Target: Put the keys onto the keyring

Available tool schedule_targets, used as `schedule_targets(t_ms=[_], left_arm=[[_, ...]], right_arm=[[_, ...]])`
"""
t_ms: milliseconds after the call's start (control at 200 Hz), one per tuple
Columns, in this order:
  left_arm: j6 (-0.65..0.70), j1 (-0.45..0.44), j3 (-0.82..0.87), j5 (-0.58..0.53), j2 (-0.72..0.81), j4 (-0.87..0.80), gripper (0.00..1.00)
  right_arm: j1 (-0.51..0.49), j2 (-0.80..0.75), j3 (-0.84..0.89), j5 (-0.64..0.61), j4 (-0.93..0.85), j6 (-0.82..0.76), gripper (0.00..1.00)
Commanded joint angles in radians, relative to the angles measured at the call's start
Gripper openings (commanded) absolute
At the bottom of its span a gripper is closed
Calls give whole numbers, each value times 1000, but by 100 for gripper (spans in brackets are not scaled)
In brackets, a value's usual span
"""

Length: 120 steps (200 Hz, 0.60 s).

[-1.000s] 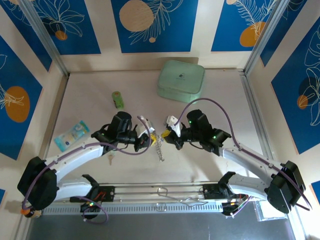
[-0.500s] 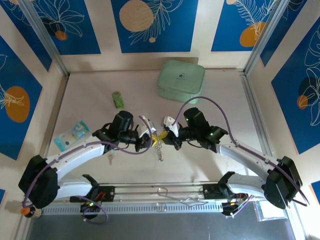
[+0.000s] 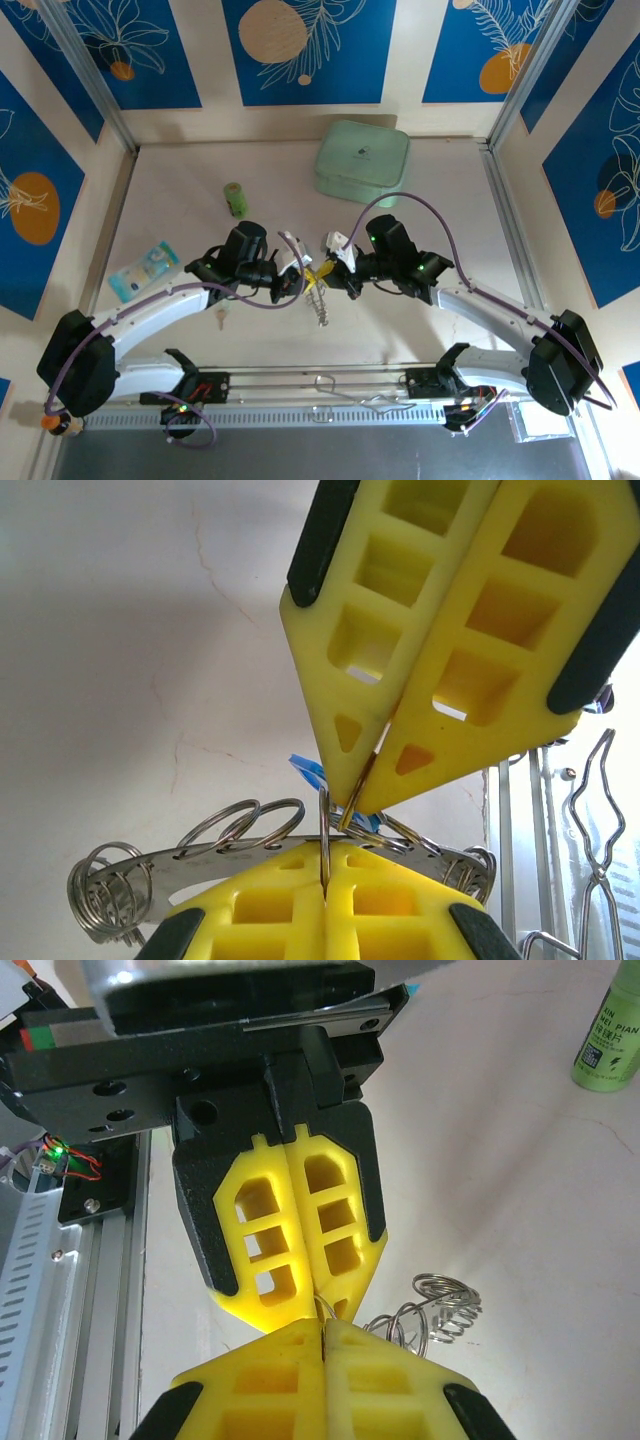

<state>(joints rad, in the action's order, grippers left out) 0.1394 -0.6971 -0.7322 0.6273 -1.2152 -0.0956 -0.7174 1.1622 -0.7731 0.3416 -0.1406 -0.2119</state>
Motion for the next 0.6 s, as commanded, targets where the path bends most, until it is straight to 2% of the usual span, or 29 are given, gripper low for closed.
schedule_targets(t_ms=[0, 390, 595], left_arm=[[26, -14, -35, 22, -6, -3, 0], [67, -15, -2, 12, 34, 14, 0], [89, -15, 41, -4, 81, 74, 0]], right_arm=[[7, -4, -7, 26, 25, 15, 0], [17, 6, -10, -90, 7, 58, 0], [23, 10, -10, -94, -18, 67, 0]])
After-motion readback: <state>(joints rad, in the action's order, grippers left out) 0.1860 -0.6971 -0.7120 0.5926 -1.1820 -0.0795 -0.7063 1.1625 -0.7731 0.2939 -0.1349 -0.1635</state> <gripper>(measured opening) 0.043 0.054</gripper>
